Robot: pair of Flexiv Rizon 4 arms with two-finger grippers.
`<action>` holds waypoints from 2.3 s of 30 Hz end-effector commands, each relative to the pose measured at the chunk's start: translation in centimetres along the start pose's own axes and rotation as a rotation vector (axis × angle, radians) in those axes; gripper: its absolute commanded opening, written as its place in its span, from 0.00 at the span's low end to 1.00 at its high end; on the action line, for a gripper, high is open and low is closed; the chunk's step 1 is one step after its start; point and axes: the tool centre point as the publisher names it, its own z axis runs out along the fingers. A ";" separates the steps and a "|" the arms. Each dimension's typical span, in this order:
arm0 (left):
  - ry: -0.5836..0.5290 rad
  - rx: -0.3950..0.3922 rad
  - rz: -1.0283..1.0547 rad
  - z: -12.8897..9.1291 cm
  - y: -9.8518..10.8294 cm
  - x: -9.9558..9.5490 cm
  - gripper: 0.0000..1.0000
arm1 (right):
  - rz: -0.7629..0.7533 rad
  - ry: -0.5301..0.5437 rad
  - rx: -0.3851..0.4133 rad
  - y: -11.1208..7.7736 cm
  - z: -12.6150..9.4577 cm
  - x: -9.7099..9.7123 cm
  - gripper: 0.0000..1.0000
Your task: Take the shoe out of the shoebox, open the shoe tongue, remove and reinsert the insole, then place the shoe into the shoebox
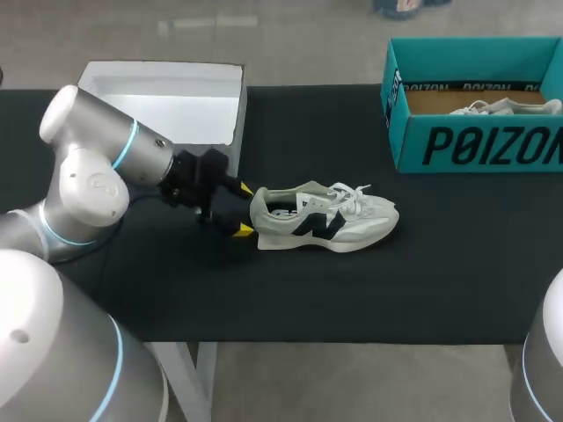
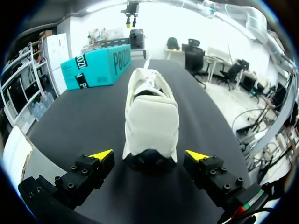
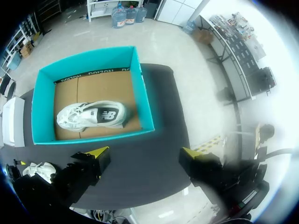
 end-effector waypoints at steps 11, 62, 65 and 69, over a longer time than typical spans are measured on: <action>0.040 0.024 0.008 2.6 -0.6 -0.8 1.00 | 0.001 0.000 -0.001 0.0 0.0 0.0 1.00; 0.041 0.056 0.013 5.1 -0.5 0.6 0.00 | 0.001 0.000 -0.001 0.0 0.0 0.0 1.00; 0.041 0.056 0.013 5.1 -0.5 0.6 0.00 | 0.001 0.000 -0.001 0.0 0.0 0.0 1.00; 0.041 0.056 0.013 5.1 -0.5 0.6 0.00 | 0.001 0.000 -0.001 0.0 0.0 0.0 1.00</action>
